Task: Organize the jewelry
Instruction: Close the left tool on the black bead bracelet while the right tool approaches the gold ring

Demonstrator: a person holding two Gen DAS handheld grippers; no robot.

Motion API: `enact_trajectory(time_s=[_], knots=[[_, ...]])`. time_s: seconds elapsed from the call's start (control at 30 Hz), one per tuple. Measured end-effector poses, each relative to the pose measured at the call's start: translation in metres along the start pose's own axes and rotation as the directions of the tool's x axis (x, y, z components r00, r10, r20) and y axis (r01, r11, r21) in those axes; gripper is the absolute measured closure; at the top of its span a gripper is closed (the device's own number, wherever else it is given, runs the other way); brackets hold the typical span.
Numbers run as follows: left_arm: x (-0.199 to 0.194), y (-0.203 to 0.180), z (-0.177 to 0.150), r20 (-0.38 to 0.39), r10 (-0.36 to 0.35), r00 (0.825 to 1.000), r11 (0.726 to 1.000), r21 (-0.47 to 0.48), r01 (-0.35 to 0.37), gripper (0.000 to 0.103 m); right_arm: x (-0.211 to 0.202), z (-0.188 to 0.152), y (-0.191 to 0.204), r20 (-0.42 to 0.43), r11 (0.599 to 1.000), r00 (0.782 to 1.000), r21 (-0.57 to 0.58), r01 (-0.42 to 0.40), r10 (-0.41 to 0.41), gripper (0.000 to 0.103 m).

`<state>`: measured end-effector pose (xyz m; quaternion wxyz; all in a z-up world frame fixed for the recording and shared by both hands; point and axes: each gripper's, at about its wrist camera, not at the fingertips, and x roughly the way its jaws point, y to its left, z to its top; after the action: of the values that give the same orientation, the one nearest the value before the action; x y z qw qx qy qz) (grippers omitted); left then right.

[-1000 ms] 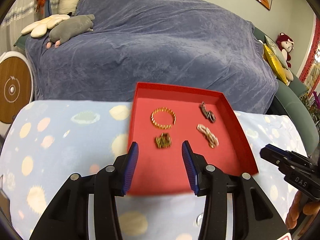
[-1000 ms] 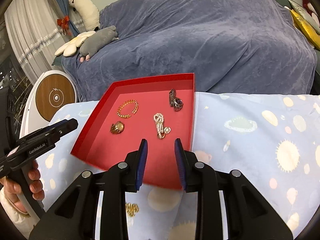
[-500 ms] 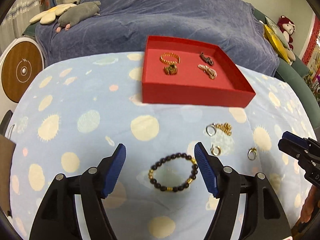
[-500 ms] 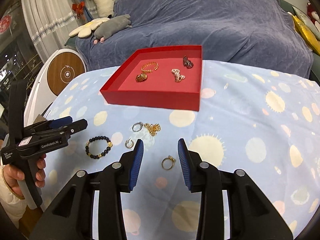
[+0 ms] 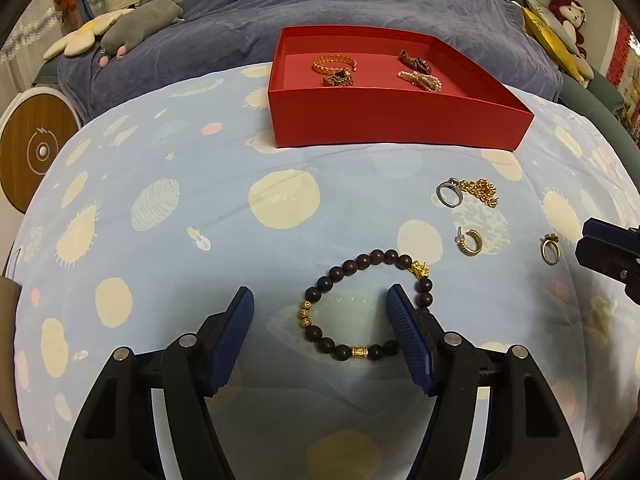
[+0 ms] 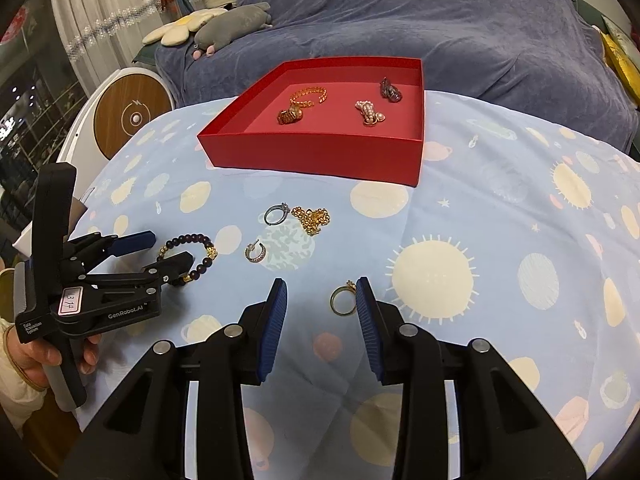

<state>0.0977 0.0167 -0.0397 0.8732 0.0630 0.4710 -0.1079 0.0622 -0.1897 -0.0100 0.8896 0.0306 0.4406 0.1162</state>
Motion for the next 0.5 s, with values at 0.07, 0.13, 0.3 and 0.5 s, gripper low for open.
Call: enact_trajectory(time_s=[0.07,0.13,0.3,0.5], knots=[[0.0009,-0.0007,0.0008,0.012,0.004,1.0,1.0,0.009,-0.004,0.041,0.002,0.0003,0.0014,-0.002,1.0,1.0,-0.004,-0.001,0.001,0.069],[0.001,-0.0008,0.001,0.021,0.0,1.0,1.0,0.012,0.0,0.047,0.0039,0.0005,0.0016,-0.006,1.0,1.0,-0.004,-0.002,0.002,0.069],[-0.0015,-0.0075,-0.0003,0.045,-0.012,0.999,0.999,0.039,0.011,0.074,0.0082,-0.0022,0.0021,-0.02,1.0,1.0,-0.007,0.004,-0.004,0.069],[-0.0057,-0.0002,0.001,0.026,-0.083,0.996,0.997,0.001,0.083,0.097,0.0106,-0.0048,-0.0024,-0.03,1.0,0.999,0.002,0.013,-0.013,0.069]])
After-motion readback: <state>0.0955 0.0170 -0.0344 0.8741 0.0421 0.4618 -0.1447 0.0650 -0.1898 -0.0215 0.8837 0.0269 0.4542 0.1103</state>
